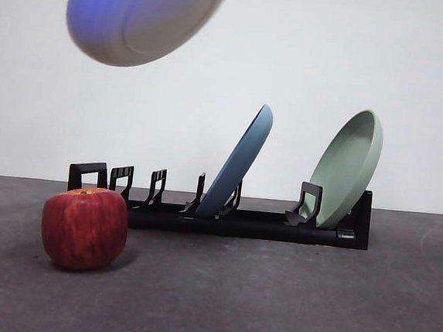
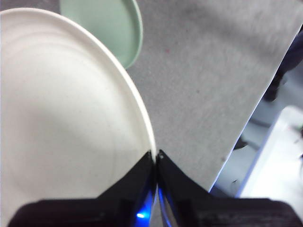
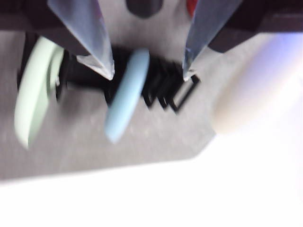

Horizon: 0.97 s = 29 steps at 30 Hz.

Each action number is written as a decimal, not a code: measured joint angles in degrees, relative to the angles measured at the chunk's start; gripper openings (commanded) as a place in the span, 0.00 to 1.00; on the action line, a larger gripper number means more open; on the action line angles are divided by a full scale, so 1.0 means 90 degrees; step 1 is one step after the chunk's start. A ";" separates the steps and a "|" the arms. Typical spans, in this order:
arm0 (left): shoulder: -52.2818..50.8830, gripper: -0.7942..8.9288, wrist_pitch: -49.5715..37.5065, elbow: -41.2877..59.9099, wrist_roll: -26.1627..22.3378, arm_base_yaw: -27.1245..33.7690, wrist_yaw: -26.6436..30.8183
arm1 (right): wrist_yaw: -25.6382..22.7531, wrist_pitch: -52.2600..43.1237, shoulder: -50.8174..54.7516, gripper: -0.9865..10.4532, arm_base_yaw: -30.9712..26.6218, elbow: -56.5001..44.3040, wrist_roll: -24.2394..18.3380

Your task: Take the yellow plate from the plate rack,put the plate on the table,take the apple from the table,put the apple in the plate

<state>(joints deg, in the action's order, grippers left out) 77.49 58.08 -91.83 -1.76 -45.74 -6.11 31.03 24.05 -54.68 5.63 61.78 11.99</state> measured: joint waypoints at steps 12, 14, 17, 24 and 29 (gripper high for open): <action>0.0308 0.07 -0.1700 0.1817 0.0486 -0.1943 0.1253 | -0.0002 0.0182 0.0000 0.30 0.0000 0.1066 0.0000; 0.0537 0.07 -0.2072 0.2152 0.0517 -0.2057 0.1338 | 0.0000 0.0197 0.0002 0.30 0.0000 0.1110 0.0000; 0.0940 0.07 -0.2433 0.2480 0.0537 -0.2142 0.1469 | -0.0005 0.0233 -0.0002 0.30 0.0000 0.1112 0.0000; 0.2113 0.07 -0.2739 0.2540 0.0534 -0.2147 0.1644 | -0.0005 0.0279 -0.0005 0.30 0.0000 0.1112 0.0000; 0.2735 0.07 -0.3096 0.2540 0.0532 -0.2149 0.1671 | -0.0007 0.0279 -0.0007 0.30 0.0000 0.1112 0.0000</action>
<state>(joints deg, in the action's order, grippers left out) 102.10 30.22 -68.97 3.03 -65.08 8.93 30.96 26.57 -54.74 5.63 71.79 11.99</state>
